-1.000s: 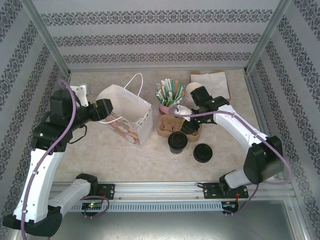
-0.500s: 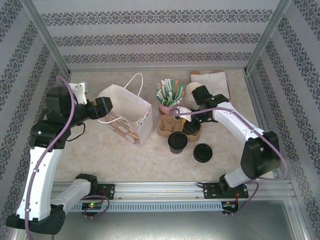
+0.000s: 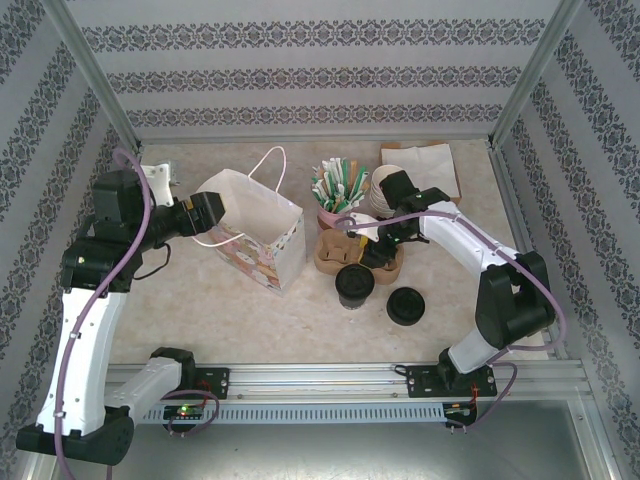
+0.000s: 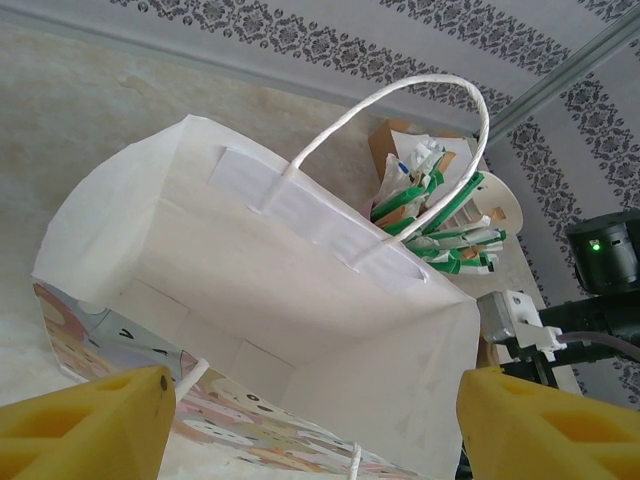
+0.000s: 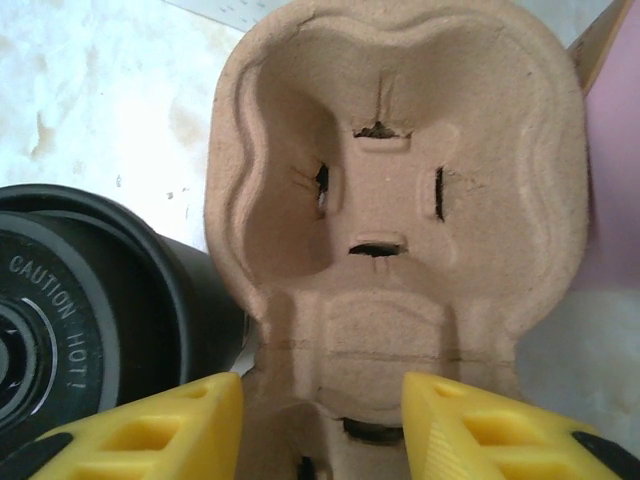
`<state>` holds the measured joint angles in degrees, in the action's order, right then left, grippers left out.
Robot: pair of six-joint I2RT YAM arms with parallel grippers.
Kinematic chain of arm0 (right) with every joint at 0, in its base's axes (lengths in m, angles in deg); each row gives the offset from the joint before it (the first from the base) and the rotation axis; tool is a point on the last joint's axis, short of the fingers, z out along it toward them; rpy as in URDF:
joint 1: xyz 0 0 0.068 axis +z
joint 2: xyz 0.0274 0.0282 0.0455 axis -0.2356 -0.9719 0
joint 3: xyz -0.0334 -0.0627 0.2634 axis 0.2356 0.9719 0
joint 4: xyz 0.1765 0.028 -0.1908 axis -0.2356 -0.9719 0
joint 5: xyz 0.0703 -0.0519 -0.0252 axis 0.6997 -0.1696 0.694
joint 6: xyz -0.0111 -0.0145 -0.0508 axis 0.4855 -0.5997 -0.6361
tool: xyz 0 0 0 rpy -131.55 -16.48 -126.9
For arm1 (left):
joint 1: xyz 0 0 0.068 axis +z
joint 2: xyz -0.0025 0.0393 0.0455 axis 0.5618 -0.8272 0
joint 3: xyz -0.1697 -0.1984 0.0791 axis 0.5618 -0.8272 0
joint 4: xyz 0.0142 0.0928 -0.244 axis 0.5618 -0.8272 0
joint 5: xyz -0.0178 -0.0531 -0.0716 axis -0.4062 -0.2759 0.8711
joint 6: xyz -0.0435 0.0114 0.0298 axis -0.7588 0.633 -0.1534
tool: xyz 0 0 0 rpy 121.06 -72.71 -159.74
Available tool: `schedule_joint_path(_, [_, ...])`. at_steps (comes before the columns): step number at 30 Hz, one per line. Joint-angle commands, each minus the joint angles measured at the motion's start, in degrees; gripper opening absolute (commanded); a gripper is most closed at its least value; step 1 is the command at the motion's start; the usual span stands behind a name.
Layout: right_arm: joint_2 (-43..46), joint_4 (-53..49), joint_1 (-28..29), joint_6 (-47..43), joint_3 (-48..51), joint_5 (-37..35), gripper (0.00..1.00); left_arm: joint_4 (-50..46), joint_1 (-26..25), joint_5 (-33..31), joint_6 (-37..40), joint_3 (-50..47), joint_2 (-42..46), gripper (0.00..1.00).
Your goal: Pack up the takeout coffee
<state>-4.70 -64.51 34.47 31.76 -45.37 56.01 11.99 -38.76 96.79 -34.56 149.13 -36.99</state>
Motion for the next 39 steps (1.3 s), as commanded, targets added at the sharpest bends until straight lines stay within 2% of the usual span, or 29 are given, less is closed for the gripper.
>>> schedule_joint_path(1, [-0.4,1.6,-0.1,-0.9,0.6,-0.3,0.48,-0.1,1.1,0.9,1.1,0.9,-0.2,0.75])
schedule_joint_path(14, [-2.0,2.3,-0.1,-0.7,0.7,-2.2,0.52,0.5,1.8,1.5,0.3,0.9,-0.3,0.75])
schedule_joint_path(18, [-2.6,2.2,0.2,-0.7,0.5,-2.7,0.56,0.5,1.9,1.5,0.3,1.0,-0.1,0.75])
schedule_joint_path(30, [-4.4,3.2,1.3,-0.4,0.3,-5.6,0.48,0.5,2.1,1.4,-0.1,0.9,0.4,0.75])
schedule_joint_path(39, [-0.8,3.2,1.4,-0.3,1.0,-6.3,0.42,0.6,2.1,1.4,-0.4,0.8,0.6,0.75])
